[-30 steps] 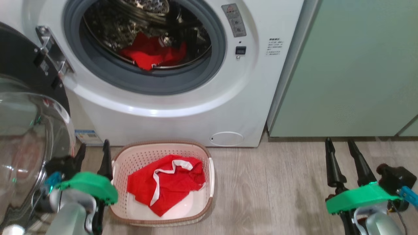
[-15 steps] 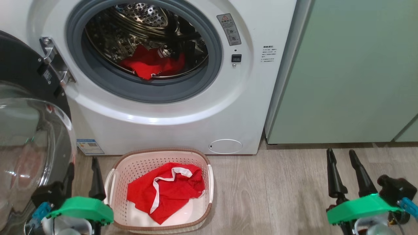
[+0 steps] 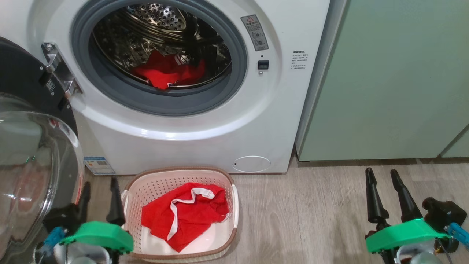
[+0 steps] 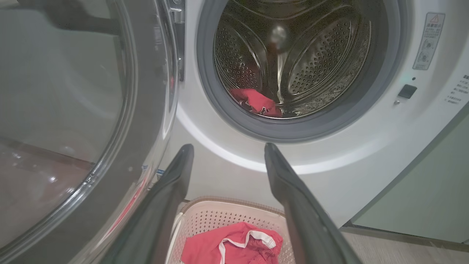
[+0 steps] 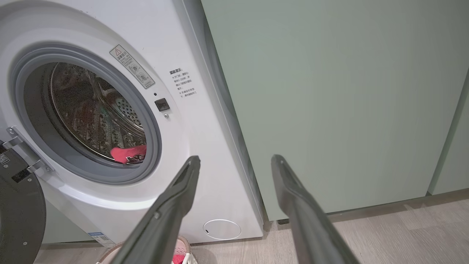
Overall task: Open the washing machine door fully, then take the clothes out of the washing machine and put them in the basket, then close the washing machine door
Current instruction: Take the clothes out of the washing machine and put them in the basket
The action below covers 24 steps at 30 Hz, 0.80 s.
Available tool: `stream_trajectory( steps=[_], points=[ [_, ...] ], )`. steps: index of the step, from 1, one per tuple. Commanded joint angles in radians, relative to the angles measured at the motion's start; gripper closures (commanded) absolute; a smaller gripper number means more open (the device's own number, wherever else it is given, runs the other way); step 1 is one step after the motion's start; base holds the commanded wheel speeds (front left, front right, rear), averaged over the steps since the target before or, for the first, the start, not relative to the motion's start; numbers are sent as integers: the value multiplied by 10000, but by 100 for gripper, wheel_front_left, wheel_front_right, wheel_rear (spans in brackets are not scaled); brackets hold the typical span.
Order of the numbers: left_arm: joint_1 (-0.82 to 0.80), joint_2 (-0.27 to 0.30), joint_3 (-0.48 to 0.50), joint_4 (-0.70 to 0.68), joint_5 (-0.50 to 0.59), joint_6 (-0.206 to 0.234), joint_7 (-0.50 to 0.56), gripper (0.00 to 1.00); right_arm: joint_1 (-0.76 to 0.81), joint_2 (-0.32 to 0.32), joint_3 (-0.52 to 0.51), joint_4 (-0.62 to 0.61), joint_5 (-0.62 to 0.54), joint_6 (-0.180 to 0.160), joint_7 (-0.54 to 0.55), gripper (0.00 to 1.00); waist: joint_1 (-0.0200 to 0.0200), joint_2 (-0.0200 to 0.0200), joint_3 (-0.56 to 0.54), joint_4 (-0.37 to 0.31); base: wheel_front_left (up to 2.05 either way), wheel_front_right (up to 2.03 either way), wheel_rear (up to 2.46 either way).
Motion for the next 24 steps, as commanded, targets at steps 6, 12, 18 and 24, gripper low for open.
stream_trajectory(
  steps=[6, 12, 18, 24],
  points=[
    [-813, 234, -434, -80, 385, -102, 1096, 0, -217, -18, 312, -185, -16, -6, -63, 0, 0, -1, 200, -75, 0, 0, 0],
    [-2390, 529, -1329, 308, 1077, -14, 2962, 0, -617, -23, 383, -222, 23, -6, -63, 0, 0, -1, 979, -273, 0, 0, 0],
    [-4614, 620, -1987, 985, 1718, 267, 4940, 0, -1110, 14, 422, -264, 22, -6, -63, 0, 0, -1, 1909, -580, 0, 0, 0],
    [-6971, 869, -2444, 1936, 2232, 245, 6500, 0, -1682, 128, 531, -330, 42, -6, -63, 0, 0, -1, 2963, -1002, 0, 0, 0]
  ],
)
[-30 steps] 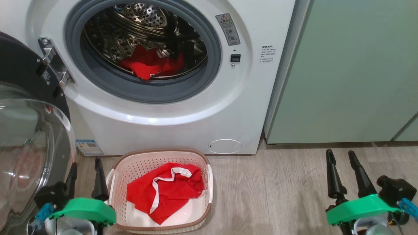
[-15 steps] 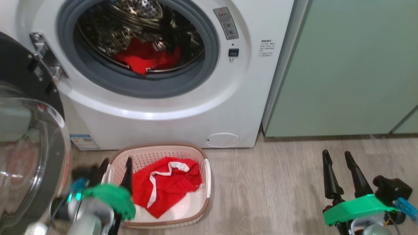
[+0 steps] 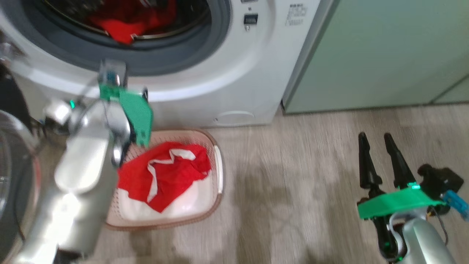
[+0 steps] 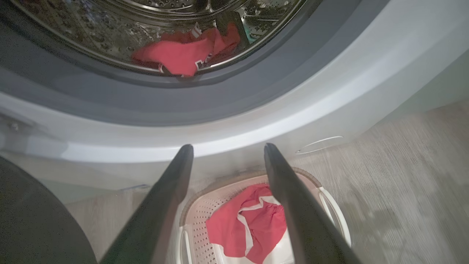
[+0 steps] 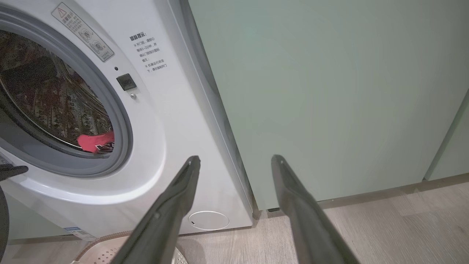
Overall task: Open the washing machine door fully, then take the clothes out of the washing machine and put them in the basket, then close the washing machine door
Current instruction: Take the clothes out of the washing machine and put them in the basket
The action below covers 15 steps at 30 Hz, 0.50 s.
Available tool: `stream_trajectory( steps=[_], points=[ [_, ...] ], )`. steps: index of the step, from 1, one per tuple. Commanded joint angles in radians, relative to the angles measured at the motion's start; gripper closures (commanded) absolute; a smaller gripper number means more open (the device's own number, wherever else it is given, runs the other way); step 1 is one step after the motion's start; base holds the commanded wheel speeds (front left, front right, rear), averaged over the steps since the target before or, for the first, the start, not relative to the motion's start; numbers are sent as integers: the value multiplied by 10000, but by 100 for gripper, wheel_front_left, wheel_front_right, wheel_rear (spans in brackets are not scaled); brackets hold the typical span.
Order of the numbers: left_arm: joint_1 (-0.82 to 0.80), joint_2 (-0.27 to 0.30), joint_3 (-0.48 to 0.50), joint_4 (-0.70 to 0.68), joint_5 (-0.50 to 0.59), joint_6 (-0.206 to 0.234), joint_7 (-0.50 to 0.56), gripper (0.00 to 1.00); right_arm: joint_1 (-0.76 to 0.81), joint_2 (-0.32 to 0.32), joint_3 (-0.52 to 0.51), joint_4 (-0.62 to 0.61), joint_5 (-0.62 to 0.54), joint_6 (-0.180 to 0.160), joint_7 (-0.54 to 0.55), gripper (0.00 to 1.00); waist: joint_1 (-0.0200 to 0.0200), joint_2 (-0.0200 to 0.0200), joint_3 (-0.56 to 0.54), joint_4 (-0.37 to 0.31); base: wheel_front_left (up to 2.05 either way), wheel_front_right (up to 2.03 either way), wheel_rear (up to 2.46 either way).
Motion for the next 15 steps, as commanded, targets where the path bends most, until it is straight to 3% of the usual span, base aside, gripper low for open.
stream_trajectory(
  steps=[1, 15],
  points=[
    [-1334, 402, 166, 20, 159, -85, 420, 0, -421, 66, 271, -385, 38, -6, -65, 0, 0, 0, 860, -411, 0, 0, 0],
    [-5734, 1339, -172, 3003, 1022, 114, 1378, 0, -1651, 278, 526, -511, 136, -6, -65, 0, 0, 0, 2993, -1302, 0, 0, 0]
  ],
)
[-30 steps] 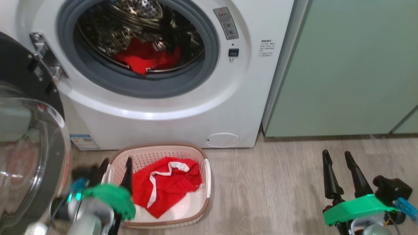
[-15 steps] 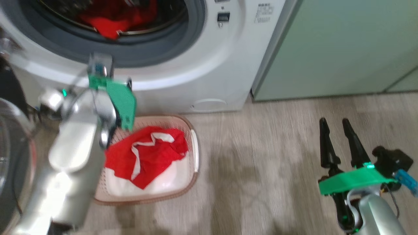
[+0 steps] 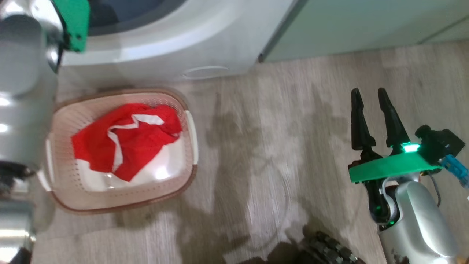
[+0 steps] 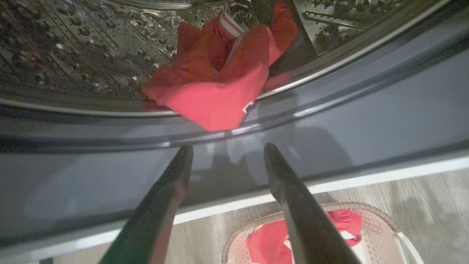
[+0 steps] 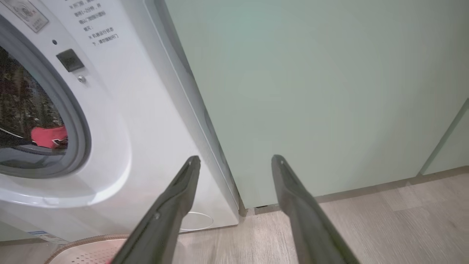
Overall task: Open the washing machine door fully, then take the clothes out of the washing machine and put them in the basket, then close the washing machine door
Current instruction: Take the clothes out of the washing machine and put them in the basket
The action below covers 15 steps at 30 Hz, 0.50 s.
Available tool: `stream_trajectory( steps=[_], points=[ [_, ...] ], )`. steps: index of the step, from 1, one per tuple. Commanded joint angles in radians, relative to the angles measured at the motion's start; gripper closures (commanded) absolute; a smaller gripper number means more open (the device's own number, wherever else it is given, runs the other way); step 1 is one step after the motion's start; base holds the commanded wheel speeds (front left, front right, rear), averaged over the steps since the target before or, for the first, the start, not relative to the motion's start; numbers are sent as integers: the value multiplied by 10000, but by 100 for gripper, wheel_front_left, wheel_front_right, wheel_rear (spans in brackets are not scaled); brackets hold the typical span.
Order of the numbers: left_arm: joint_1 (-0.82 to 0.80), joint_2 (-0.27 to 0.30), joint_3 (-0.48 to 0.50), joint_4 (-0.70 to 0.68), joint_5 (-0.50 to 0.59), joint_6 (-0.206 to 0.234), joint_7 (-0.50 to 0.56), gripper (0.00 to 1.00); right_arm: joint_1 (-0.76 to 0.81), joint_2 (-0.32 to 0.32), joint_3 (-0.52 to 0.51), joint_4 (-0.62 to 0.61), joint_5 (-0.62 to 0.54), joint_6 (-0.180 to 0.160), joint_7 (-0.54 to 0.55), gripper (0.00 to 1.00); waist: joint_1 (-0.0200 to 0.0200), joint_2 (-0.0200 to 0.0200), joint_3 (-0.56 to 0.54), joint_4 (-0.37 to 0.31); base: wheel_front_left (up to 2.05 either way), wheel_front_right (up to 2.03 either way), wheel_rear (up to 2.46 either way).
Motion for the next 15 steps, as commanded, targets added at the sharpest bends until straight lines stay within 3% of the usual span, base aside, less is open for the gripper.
stream_trajectory(
  steps=[1, 15],
  points=[
    [-838, 449, 84, -137, 181, 149, 51, 0, -23, 45, 201, -345, 82, -6, -63, 0, 0, 0, 509, -378, 0, 0, 0],
    [-3311, 842, -825, 1864, 1124, 463, 164, 0, -663, 157, 496, -465, 250, -6, -63, 0, 0, 0, 1821, -759, 0, 0, 0]
  ],
)
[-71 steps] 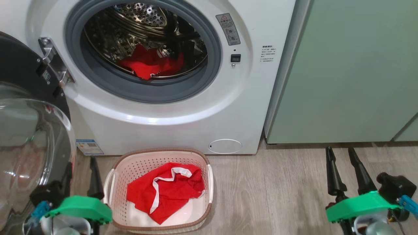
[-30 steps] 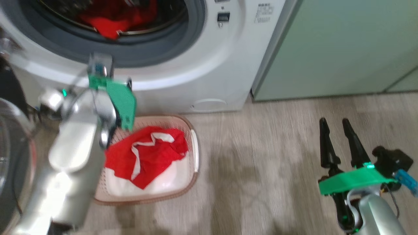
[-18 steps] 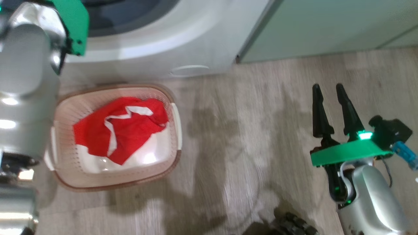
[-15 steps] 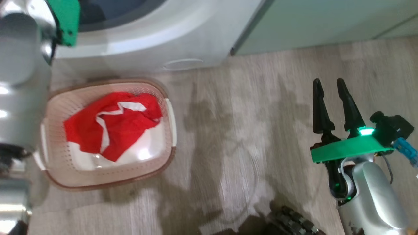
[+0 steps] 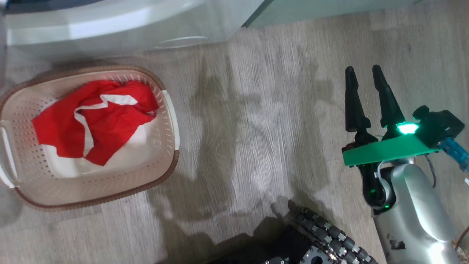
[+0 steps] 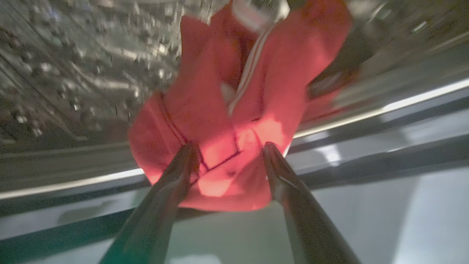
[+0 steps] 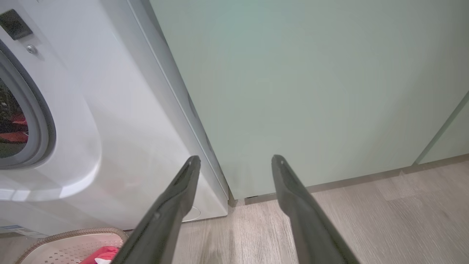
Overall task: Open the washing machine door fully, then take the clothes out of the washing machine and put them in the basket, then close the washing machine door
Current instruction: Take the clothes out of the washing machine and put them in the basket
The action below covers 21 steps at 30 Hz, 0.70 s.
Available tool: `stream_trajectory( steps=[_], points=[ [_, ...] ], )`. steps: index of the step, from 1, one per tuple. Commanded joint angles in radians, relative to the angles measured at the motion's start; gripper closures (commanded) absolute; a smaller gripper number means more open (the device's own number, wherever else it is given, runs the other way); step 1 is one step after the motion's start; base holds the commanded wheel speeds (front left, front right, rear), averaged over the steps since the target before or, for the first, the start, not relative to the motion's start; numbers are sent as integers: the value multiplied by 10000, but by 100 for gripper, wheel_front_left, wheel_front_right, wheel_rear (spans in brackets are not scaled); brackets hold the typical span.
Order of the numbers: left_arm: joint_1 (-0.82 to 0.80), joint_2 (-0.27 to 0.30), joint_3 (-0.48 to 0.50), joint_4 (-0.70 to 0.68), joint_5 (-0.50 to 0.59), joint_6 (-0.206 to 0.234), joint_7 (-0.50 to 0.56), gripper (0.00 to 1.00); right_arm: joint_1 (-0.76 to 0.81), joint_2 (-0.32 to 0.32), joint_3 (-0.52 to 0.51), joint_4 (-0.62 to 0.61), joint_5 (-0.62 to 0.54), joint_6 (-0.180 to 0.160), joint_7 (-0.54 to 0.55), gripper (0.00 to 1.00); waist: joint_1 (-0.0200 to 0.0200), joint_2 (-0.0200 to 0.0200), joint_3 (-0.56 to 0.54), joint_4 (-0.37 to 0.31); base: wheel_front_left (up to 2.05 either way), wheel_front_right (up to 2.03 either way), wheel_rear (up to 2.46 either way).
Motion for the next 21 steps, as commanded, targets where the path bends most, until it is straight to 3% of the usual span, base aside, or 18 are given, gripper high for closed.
stream_trajectory(
  steps=[1, 5, 6, 7, 8, 16, 21],
  points=[
    [-563, 499, -15, -58, 167, 106, 127, 0, 104, 70, 168, -347, 67, -7, -63, 0, -1, 0, 205, -70, 0, 0, 0],
    [-838, 566, -154, 493, 225, 85, 247, 0, 31, 73, 148, -415, 139, -7, -63, 0, -1, 0, 410, -74, 0, 0, 0],
    [-894, 552, -165, 569, 204, 71, 176, 7, 8, 73, 150, -421, 158, -7, -63, 0, -1, 0, 445, -76, 0, 0, 0],
    [-922, 554, -215, 701, 224, 56, 201, 67, -11, 73, 148, -427, 172, -7, -63, 0, -1, 0, 466, -73, 0, 0, 0],
    [-939, 559, -276, 857, 252, 18, 289, 100, -25, 74, 147, -433, 185, -7, -63, 0, -1, 0, 481, -70, 0, 0, 0],
    [-805, 394, -418, 1333, 143, -26, -18, 100, -57, 74, 194, -404, 230, -7, -63, 0, -1, 0, 317, -5, 0, 0, 0],
    [-275, 11, -555, 1449, 47, 25, -722, 100, 94, 75, 39, -286, 125, -7, -63, 0, -1, 0, -188, 218, 0, 0, 0]
  ],
)
